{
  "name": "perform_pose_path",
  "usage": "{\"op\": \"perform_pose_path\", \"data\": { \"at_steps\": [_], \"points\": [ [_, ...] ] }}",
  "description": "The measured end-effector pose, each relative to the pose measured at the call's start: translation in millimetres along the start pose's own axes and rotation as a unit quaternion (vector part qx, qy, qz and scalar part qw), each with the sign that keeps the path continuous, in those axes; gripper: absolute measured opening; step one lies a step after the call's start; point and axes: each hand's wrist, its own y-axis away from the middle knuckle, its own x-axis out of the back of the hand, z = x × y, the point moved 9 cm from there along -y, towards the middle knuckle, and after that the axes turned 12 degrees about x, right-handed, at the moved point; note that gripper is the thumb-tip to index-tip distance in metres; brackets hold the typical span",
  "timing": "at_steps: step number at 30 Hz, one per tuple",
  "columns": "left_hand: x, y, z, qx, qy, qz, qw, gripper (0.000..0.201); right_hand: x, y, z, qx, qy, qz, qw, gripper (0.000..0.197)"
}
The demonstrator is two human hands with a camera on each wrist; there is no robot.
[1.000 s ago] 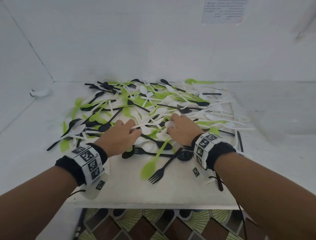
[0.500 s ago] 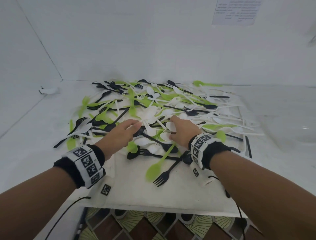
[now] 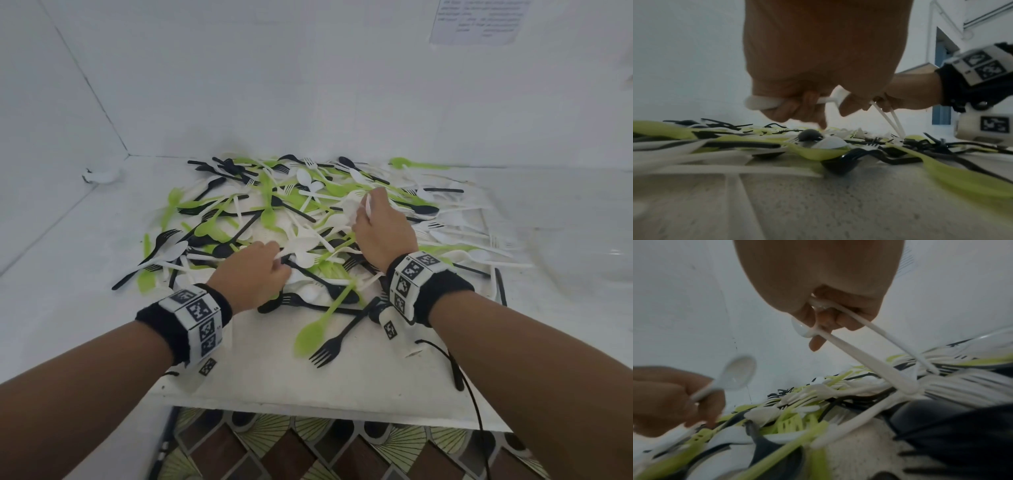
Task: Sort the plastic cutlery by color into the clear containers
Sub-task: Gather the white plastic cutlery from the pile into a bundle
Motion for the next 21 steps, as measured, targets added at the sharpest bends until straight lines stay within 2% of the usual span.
{"op": "perform_pose_path", "data": {
  "at_steps": [3,9,13,15,18,21],
  "points": [
    [-17.1,-5.5,1.2,0.003,-0.106,-0.031,0.994,0.034,2.4,3.1,0.9,-0.017,-0.006,0.005,1.0,0.016],
    [-24.5,-18.0,4.8,-0.028,-0.111,-0.05,0.992,0.025,-5.5,10.7,11.2,-0.035,0.005,-0.062,0.997,0.019],
    [-13.1,-20.7,3.5,-0.017,-0.042,-0.025,0.999,0.021,-20.4,20.0,6.3,-0.019,-0.007,-0.119,0.993,0.021],
    [6.3,-21.4,0.2,0.0,0.025,0.014,1.0,0.023,-26.3,22.0,2.8,-0.007,-0.007,-0.132,0.991,0.022],
    [35.7,-25.3,-12.7,0.026,0.118,0.058,0.991,0.022,-32.6,22.2,0.0,-0.004,0.0,-0.145,0.989,0.022],
    [58.0,-25.3,-23.2,0.059,0.231,0.063,0.969,0.013,-38.4,20.8,-3.4,-0.002,0.009,-0.149,0.989,0.023]
  ]
}}
